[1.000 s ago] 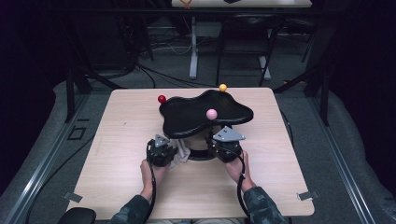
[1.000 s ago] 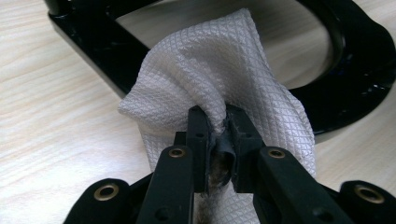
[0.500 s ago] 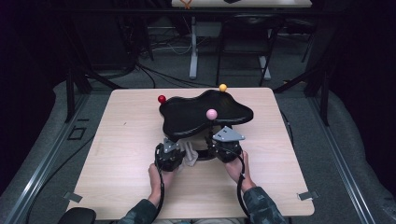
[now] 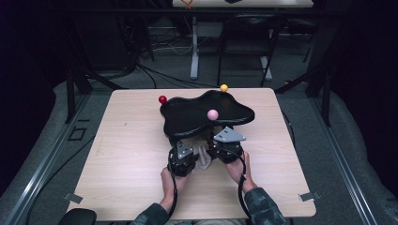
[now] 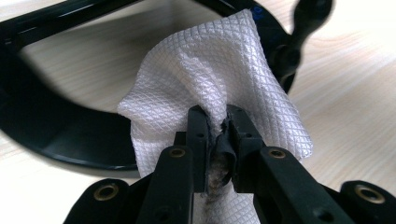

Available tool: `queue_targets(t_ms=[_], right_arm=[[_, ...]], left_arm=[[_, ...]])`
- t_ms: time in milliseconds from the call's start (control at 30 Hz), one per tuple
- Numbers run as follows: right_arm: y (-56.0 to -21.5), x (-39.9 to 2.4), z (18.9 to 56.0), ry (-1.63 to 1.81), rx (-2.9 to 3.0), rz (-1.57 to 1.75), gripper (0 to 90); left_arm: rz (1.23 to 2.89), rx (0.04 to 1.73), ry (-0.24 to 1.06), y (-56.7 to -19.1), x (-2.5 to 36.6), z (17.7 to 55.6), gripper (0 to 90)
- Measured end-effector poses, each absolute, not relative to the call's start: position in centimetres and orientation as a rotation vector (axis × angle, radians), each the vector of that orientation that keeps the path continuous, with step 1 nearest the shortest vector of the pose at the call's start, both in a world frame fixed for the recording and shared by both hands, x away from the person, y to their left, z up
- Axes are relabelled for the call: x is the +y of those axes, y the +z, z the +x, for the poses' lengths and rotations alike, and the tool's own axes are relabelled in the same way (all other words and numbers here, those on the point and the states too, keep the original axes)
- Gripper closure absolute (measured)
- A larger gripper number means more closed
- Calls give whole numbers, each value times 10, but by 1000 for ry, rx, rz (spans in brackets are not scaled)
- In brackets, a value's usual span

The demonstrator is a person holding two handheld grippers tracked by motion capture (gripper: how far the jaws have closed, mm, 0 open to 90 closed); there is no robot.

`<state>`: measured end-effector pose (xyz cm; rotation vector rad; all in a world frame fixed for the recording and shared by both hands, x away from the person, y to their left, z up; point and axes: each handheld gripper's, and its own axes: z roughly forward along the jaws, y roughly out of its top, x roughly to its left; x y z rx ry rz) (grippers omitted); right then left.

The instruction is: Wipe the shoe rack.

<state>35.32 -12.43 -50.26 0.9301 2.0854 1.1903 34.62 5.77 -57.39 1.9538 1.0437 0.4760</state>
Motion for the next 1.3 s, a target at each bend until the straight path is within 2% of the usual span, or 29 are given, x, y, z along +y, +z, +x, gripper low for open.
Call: queue_targets(t_ms=[300, 600, 800, 1300], right_arm=[[-502, -124, 353, 1176, 2084, 930, 745], [-501, -126, 353, 1183, 2098, 934, 744], [-501, -132, 351, 1173, 2084, 952, 744], [-499, -152, 348, 1163, 2086, 982, 745]], left_arm=[[1961, 1039, 445, -573, 60, 347, 810], [1938, 1105, 497, -574, 90, 356, 808], [1916, 1159, 505, -577, 111, 369, 806], [1956, 1188, 536, -572, 127, 405, 804]])
